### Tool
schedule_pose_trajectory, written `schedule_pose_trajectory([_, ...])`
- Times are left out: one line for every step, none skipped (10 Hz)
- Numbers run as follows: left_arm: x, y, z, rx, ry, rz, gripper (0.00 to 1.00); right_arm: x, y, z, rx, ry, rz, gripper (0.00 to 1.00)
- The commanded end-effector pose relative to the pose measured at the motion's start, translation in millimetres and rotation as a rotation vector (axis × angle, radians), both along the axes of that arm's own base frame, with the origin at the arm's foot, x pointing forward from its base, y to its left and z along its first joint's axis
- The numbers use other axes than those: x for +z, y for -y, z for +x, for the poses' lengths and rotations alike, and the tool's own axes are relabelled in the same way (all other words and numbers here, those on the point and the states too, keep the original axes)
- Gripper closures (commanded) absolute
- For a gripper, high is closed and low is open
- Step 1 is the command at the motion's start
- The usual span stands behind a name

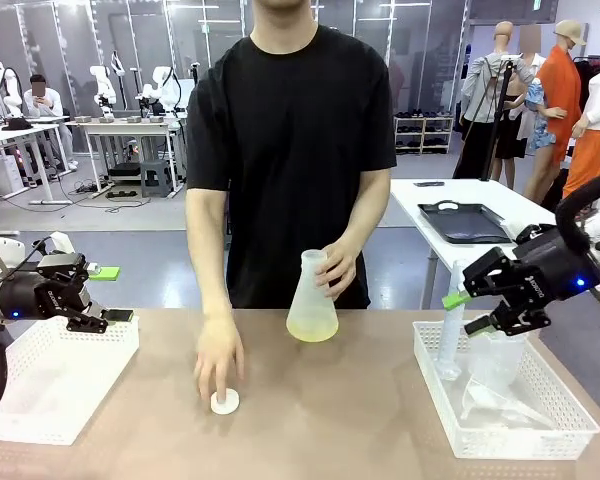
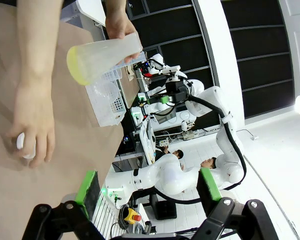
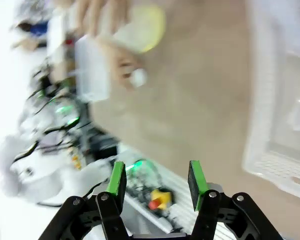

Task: Prepare the solutions needed for the experiment.
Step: When the human places the Big flask in the center of the table, pick up the Big flask and place it in the left Organizing basket.

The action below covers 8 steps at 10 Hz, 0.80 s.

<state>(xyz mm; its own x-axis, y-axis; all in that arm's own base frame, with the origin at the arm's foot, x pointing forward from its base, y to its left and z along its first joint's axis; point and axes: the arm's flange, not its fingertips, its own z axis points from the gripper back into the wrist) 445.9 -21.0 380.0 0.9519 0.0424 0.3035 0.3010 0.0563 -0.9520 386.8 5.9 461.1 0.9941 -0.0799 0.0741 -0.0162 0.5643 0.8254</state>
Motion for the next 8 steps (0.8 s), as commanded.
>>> schedule_pose_trajectory([1.6,0.1,-0.9,-0.005,0.0,0.007,0.0,-12.0,11.7,8.2,0.082,-0.015,0.225,0.37])
schedule_pose_trajectory([1.6,0.1,-0.9,-0.005,0.0,0.007,0.0,-15.6,10.9,8.3,0.053,0.023,0.27,0.37])
schedule_pose_trajectory([1.6,0.1,-0.9,-0.005,0.0,0.007,0.0,-21.8,8.9,9.7,0.044,0.043,0.31,0.37])
schedule_pose_trajectory([1.6,0.1,-0.9,-0.005,0.0,0.007,0.0,-26.9,5.6,11.2,0.039,0.049,0.356,0.37])
schedule_pose_trajectory([1.6,0.1,-0.9,-0.005,0.0,0.007,0.0,-32.5,1.4,11.4,0.042,0.049,0.374,0.37])
schedule_pose_trajectory([1.6,0.1,-0.9,-0.005,0.0,0.007,0.0,-35.7,0.3,14.1,0.049,0.032,0.422,0.37])
schedule_pose_trajectory([1.6,0.1,-0.9,-0.005,0.0,0.007,0.0,-39.2,0.6,15.0,0.045,0.019,0.491,0.37])
schedule_pose_trajectory([1.6,0.1,-0.9,-0.005,0.0,0.007,0.0,-41.5,1.5,15.3,0.035,-0.001,0.503,0.37])
